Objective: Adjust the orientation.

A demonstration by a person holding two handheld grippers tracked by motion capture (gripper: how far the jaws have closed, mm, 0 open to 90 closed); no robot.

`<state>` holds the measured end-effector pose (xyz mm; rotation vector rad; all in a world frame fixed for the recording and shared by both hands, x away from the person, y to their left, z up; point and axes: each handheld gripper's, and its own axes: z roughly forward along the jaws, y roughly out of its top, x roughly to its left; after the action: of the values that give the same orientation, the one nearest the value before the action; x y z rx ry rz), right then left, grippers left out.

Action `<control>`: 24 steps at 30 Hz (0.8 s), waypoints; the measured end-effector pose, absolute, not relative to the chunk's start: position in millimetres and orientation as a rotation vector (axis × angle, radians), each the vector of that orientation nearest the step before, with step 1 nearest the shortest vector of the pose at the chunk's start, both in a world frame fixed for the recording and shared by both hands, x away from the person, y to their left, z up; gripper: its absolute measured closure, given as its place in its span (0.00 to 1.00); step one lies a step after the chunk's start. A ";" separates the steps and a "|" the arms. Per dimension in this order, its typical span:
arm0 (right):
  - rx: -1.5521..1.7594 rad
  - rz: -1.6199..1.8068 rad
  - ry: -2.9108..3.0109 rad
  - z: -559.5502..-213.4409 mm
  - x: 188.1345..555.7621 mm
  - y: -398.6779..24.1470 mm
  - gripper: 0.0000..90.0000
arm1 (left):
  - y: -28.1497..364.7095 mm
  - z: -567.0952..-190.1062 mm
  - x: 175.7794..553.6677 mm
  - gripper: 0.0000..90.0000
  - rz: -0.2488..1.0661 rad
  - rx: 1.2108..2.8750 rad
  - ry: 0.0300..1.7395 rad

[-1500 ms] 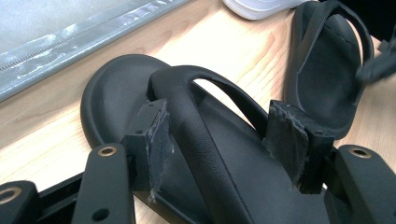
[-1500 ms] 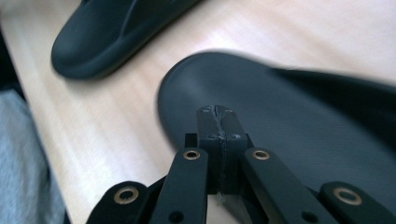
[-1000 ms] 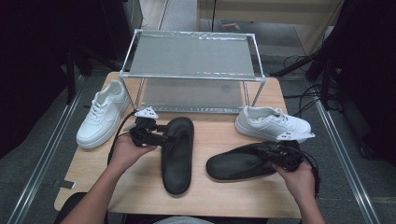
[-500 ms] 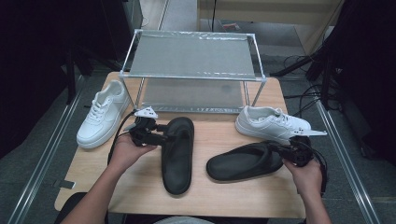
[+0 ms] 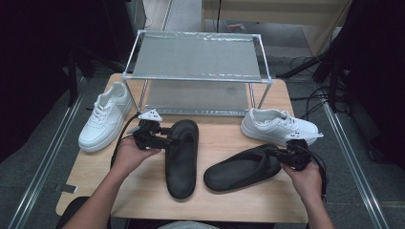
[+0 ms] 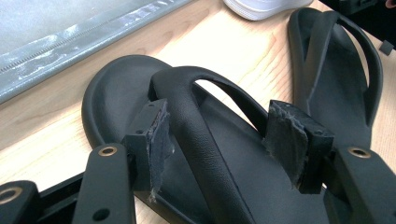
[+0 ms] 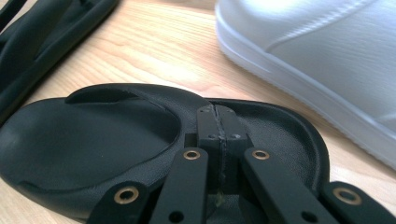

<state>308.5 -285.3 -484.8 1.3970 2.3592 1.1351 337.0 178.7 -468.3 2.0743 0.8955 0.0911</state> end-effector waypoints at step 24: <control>1.221 1.175 2.476 -484.2 317.4 -222.3 1.00 | 176.5 -468.0 335.6 0.45 0.096 2.077 0.884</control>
<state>317.4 -222.3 -484.2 1.2213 2.4763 1.1752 335.6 176.5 -468.0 2.0771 0.8842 0.0961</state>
